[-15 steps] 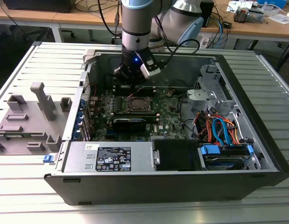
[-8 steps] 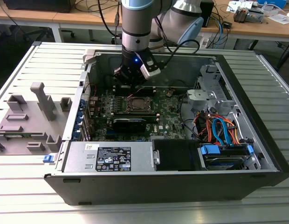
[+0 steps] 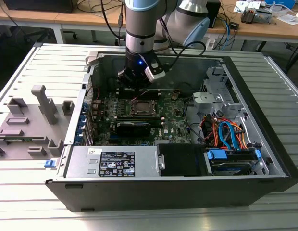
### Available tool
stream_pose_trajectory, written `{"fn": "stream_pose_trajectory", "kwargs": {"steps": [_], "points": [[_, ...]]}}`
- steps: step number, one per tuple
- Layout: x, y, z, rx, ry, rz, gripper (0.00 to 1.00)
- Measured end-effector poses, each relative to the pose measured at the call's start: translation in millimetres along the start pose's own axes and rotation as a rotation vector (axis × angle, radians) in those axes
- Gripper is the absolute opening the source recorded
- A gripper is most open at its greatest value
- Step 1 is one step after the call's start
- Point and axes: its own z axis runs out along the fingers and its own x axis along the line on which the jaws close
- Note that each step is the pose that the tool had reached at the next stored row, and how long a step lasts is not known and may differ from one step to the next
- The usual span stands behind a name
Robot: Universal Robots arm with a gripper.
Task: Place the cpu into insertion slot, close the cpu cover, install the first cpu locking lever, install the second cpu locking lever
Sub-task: 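Install the first cpu locking lever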
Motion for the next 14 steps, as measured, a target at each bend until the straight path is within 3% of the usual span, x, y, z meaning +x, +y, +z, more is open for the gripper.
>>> {"fn": "stream_pose_trajectory", "kwargs": {"steps": [14], "points": [[-0.2, 0.0, 2.9, -0.0001, 0.0, 0.0, 0.11]]}}
